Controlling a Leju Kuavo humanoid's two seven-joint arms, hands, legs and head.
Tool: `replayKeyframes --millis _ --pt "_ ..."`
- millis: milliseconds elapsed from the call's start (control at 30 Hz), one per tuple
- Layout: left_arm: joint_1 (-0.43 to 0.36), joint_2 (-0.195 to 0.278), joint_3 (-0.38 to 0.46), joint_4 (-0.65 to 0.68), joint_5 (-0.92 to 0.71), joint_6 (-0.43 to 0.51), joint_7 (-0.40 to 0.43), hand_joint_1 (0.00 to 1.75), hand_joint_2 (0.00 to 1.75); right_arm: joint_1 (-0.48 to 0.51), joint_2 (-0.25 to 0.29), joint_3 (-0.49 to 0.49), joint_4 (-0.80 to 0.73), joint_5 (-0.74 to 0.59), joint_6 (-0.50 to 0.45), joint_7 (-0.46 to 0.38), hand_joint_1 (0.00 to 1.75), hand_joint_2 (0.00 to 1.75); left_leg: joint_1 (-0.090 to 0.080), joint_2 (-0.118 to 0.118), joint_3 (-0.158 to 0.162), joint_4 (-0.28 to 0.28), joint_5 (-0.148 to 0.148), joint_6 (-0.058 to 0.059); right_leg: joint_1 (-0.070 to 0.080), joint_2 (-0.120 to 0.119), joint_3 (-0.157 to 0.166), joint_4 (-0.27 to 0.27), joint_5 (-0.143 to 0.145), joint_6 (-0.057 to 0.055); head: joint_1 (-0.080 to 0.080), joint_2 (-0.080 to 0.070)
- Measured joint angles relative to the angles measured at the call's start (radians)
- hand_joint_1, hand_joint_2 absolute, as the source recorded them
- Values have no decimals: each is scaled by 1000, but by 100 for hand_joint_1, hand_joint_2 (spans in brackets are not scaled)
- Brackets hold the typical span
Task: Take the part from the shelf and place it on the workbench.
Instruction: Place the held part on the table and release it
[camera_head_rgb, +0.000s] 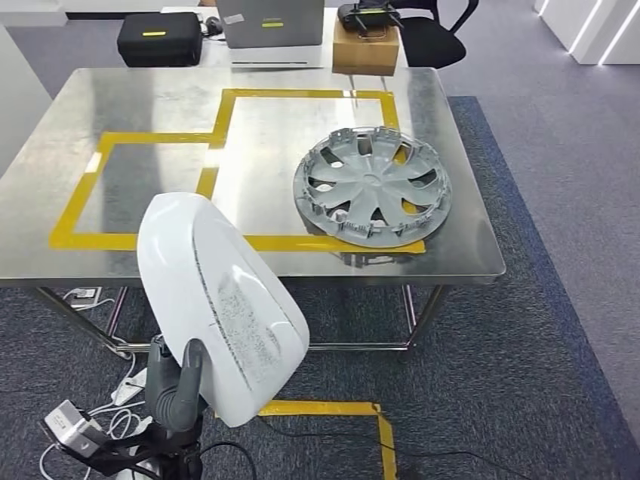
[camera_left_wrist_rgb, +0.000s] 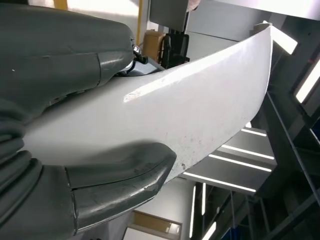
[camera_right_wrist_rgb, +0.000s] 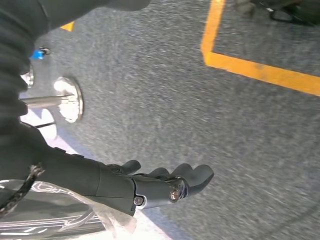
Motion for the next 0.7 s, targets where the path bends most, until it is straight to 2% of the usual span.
replayKeyframes --millis 33,100,167,233,300,333,367,400,467,500,567,600,700 --pt "-1 -1 1 0 0 2 0 175 175 0 0 1 0 0 0 0 0 175 0 1 4 0 -7 -6 3 0 13 -25 9 -9 -1 0" --pt "-1 -3 2 -1 0 4 2 175 175 1 0 2 1 -1 0 -1 0 175 -1 1 6 3 -12 -16 8 0 20 -27 -1 -27 -2 0" --pt "-1 -4 4 -1 -1 6 2 175 175 3 0 2 1 -2 -1 -1 0 175 -1 2 -2 27 -12 -25 4 0 30 -29 3 -40 -4 0" --pt "-3 -5 5 -1 -1 7 2 175 175 2 0 3 1 -2 -1 -1 0 175 0 2 -49 111 -32 -34 1 0 40 -36 0 -49 -5 0" --pt "-3 -5 5 -2 -1 8 2 175 175 1 0 3 1 -2 -1 -1 0 175 1 2 -123 233 -87 -41 2 0 45 -37 -7 -57 -7 0" --pt "-2 -5 5 -1 -1 9 2 175 175 1 0 3 1 -2 -1 -1 0 175 1 2 -155 277 -106 -42 3 0 48 -36 -10 -60 -6 0" --pt "-2 -5 6 -1 -1 10 2 175 175 2 0 3 1 -2 0 -1 0 175 1 2 -175 295 -107 -41 5 1 51 -36 -12 -62 -7 0" --pt "-2 -5 6 -1 -1 12 2 175 175 2 0 3 1 -2 0 -1 0 175 0 2 -178 279 -85 -38 8 2 55 -36 -15 -63 -6 0" --pt "-2 -5 7 -2 0 13 2 175 175 3 1 3 1 -2 0 -1 0 175 -5 2 -146 168 3 -22 12 5 64 -37 -18 -64 -6 0" --pt "-2 -5 7 -2 0 14 2 175 175 4 2 3 1 -2 -1 -1 0 175 -10 3 -127 110 32 -11 13 5 66 -37 -19 -62 -6 0" --pt "-2 -5 7 -3 1 16 2 175 175 4 4 3 1 -3 -1 -1 0 175 -18 3 -109 41 52 4 14 5 64 -37 -20 -55 -7 0" --pt "-1 -5 8 -4 2 16 1 175 175 4 5 3 1 -3 -1 -1 0 175 -20 2 -108 34 49 6 14 4 63 -38 -20 -49 -9 0" --pt "-1 -7 9 -6 3 17 1 175 175 3 6 3 0 -3 -1 -1 0 175 -12 2 -99 12 73 12 15 2 57 -26 -34 -32 -8 0"
